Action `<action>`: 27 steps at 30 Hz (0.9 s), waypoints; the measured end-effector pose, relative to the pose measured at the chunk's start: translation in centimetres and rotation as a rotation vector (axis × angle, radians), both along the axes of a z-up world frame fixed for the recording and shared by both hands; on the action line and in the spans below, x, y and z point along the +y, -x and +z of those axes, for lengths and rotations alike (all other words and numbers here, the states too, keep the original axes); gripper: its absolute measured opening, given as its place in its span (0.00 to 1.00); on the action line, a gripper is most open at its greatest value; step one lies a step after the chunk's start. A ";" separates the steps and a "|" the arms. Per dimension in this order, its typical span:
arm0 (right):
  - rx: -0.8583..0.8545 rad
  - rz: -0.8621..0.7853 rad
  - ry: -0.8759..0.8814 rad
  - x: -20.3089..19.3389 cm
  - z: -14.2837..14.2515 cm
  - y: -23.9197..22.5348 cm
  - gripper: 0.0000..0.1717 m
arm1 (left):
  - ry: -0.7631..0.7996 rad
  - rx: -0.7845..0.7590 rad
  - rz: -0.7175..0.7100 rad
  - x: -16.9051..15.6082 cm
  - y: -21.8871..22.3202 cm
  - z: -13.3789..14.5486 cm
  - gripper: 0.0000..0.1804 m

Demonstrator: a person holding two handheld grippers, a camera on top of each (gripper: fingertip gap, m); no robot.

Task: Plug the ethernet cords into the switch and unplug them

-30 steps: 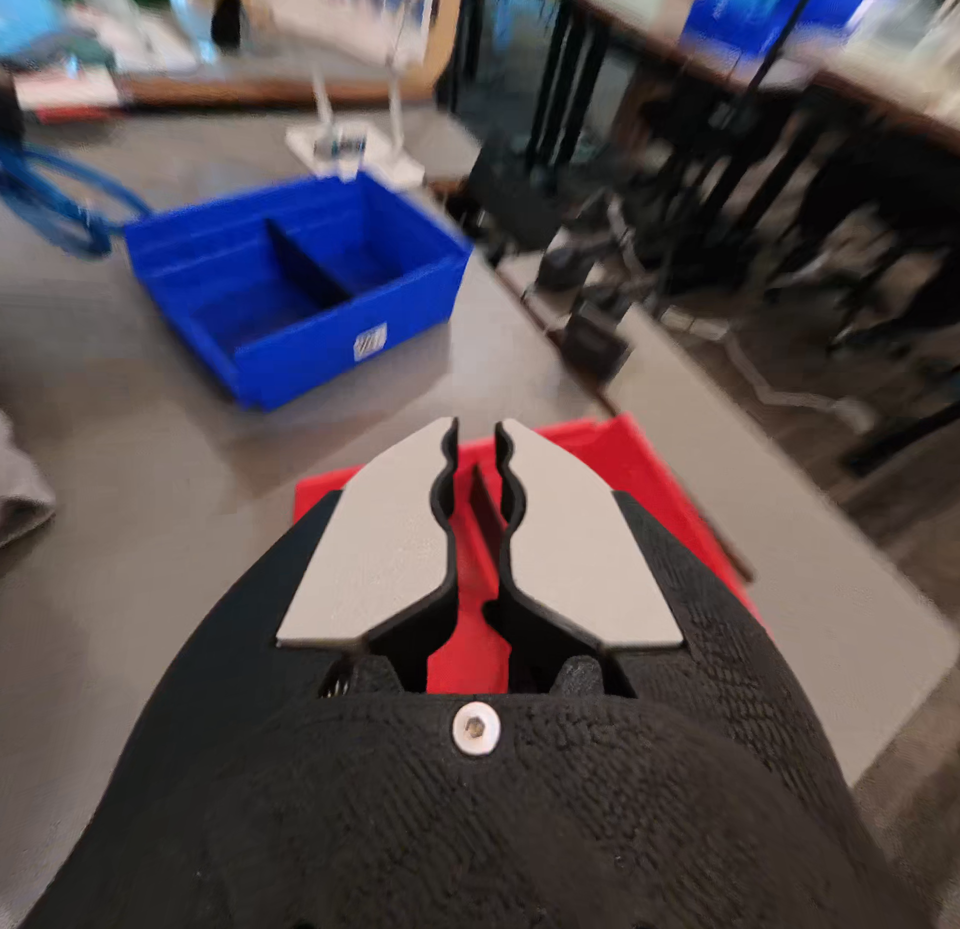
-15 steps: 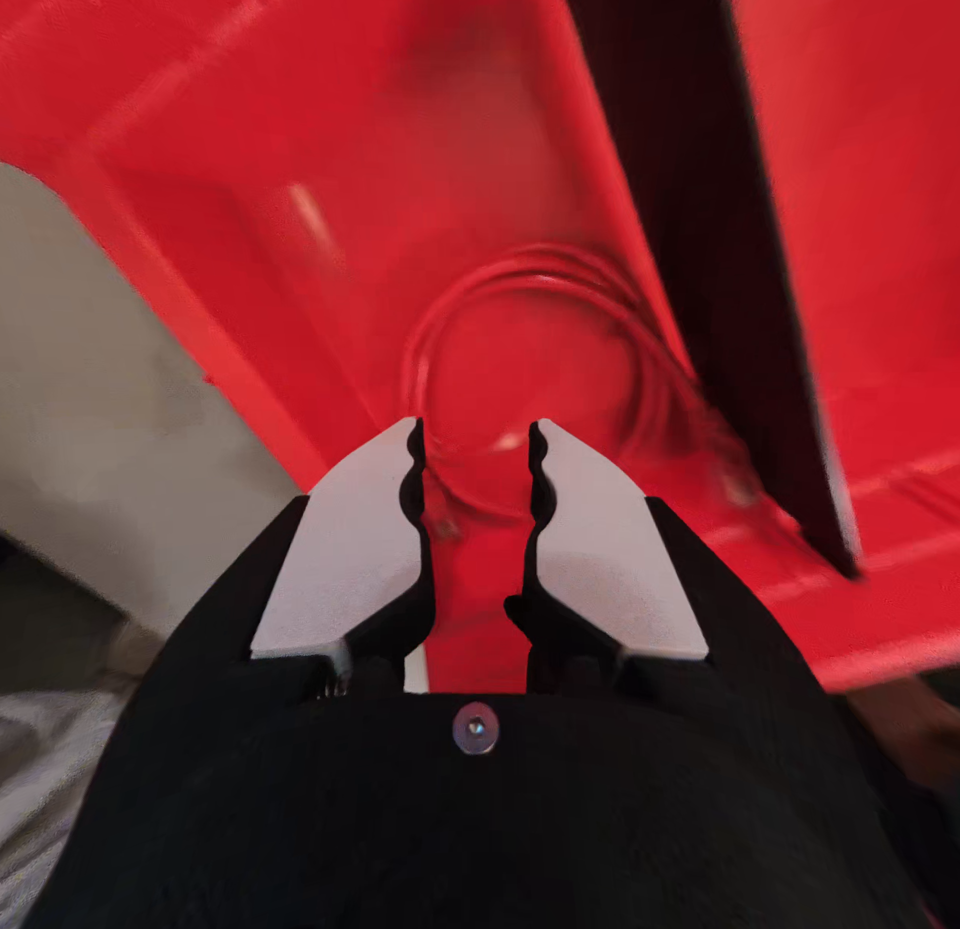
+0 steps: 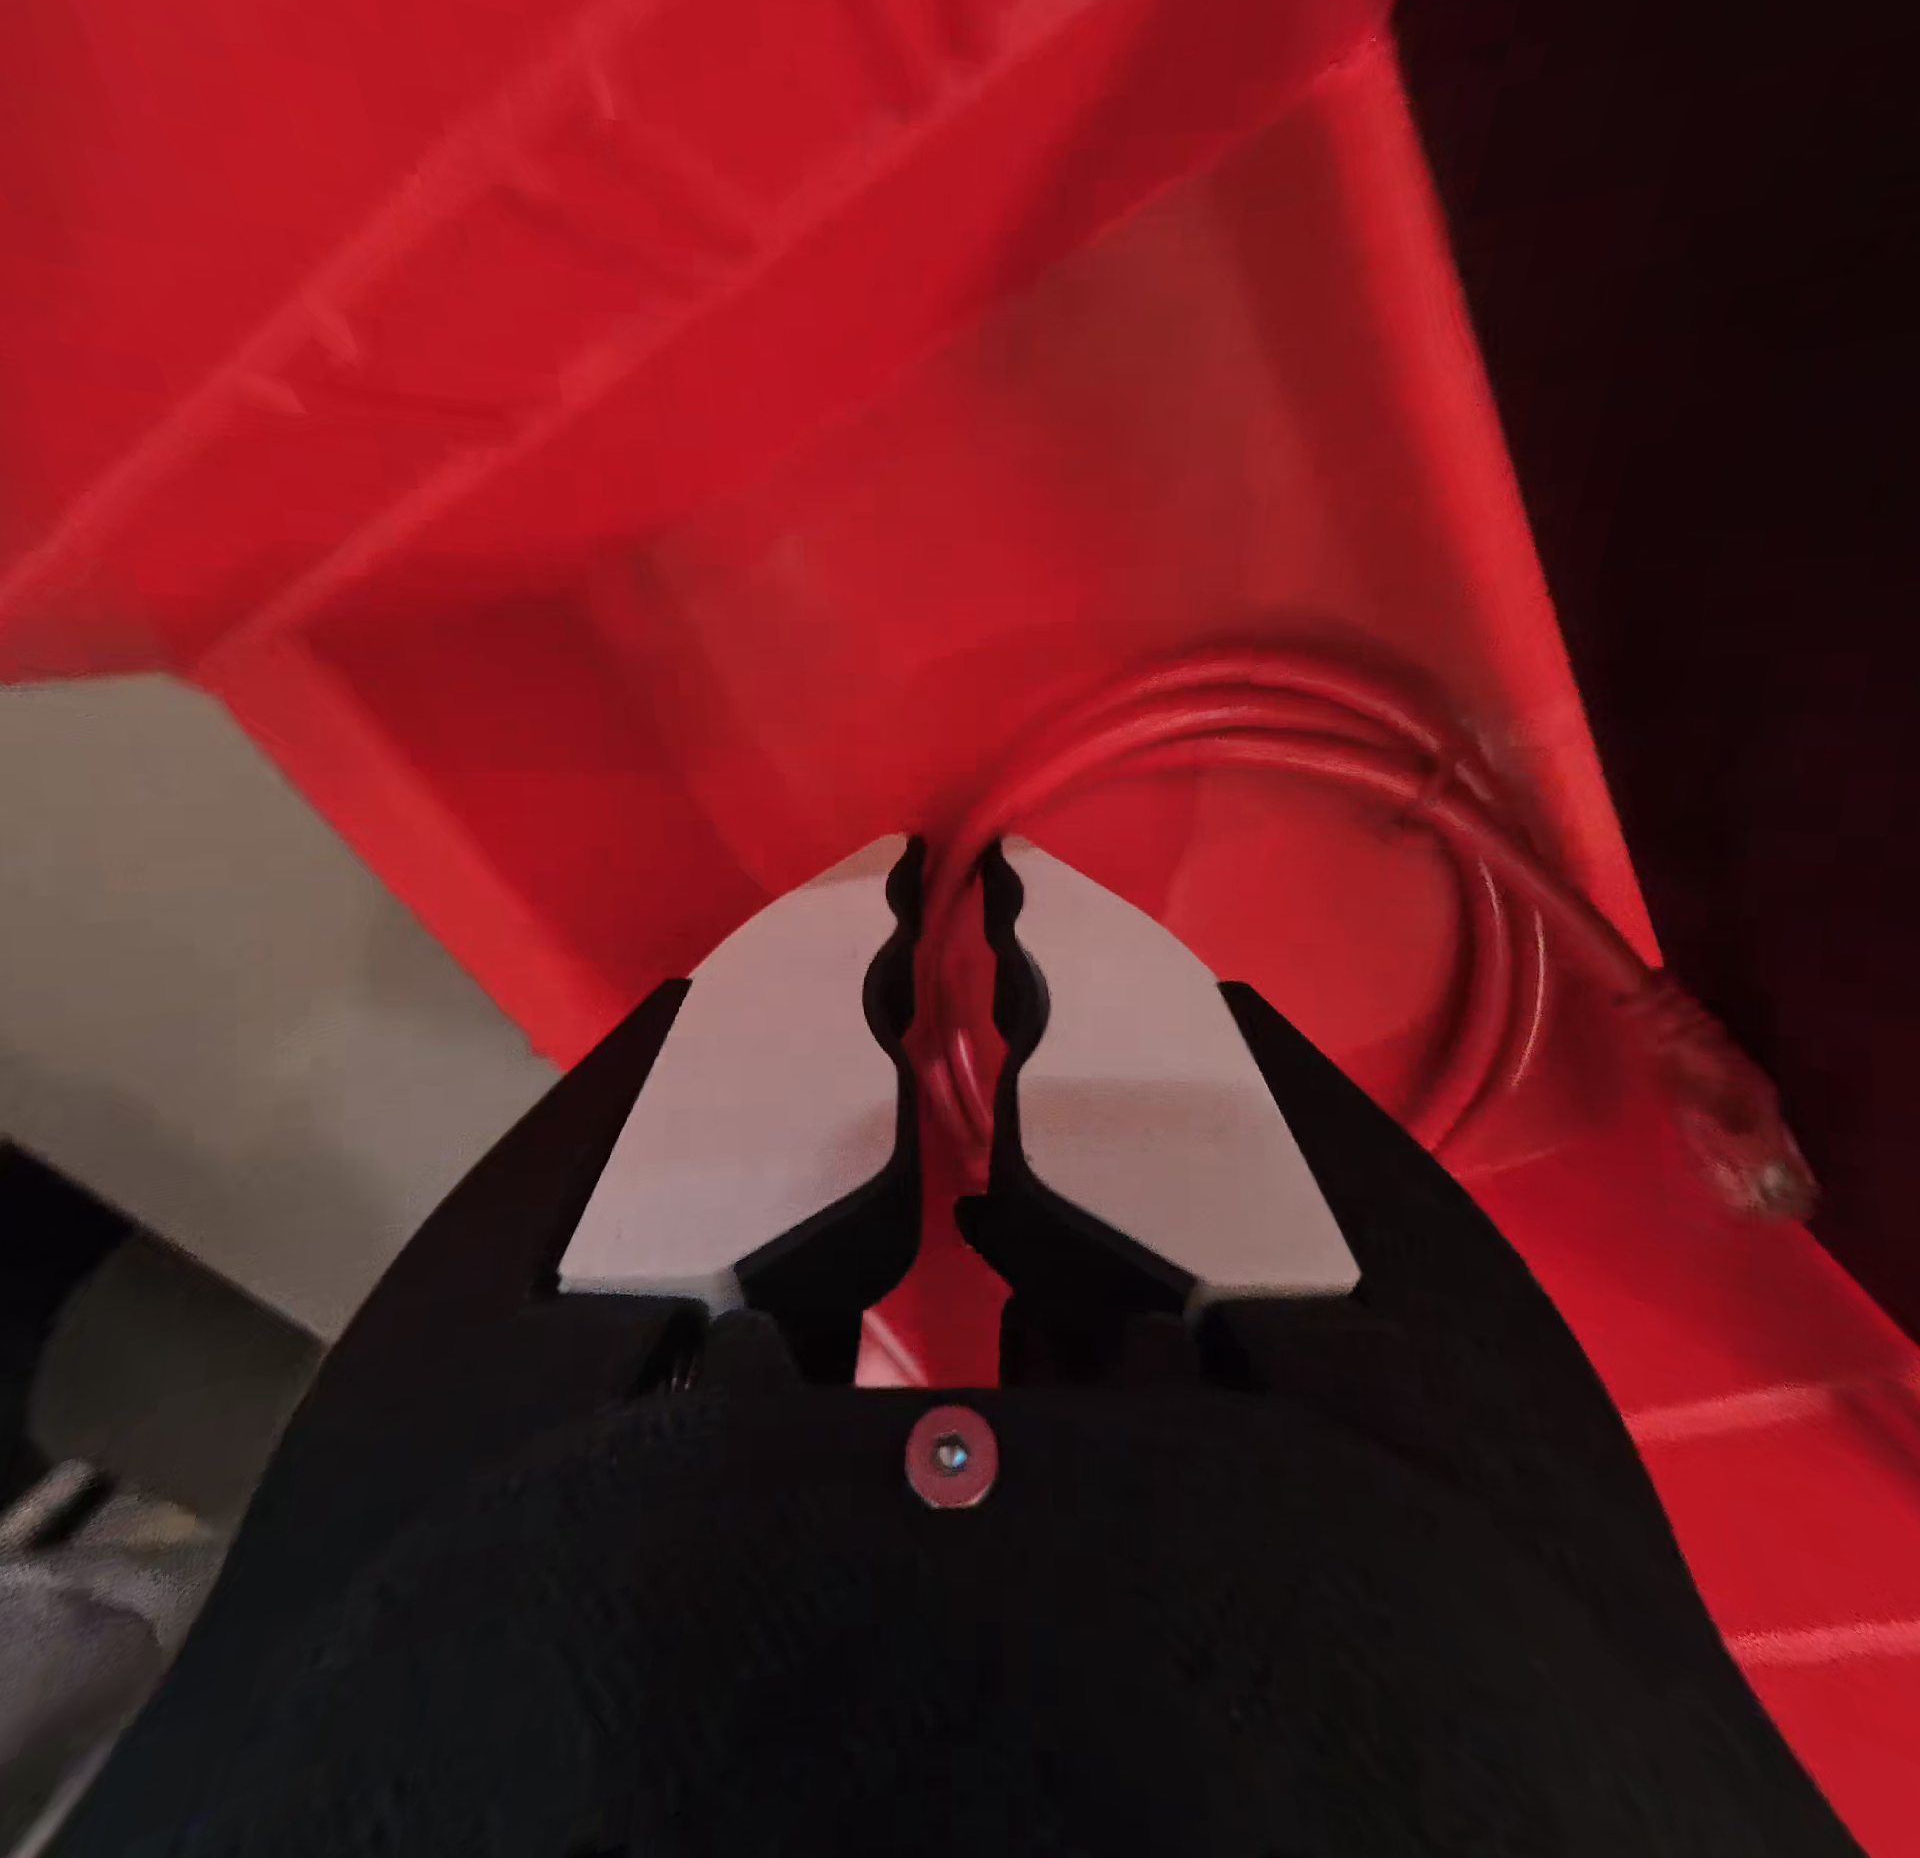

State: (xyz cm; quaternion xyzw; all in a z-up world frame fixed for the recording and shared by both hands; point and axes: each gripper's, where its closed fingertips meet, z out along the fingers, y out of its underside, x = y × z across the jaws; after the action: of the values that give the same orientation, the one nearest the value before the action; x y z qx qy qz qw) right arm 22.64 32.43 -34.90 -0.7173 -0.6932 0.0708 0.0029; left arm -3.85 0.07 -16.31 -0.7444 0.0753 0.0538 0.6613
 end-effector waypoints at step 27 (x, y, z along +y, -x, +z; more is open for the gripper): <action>-0.049 0.236 0.052 9.0 15.4 4.0 0.03 | -0.040 -0.017 0.026 -1.2 0.0 0.5 0.11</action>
State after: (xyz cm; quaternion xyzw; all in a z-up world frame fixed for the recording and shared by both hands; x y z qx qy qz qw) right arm 18.59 41.45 -19.49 -0.6319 -0.7707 0.0709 -0.0409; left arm -3.81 -1.11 -15.76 -0.7324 0.0590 0.0576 0.6758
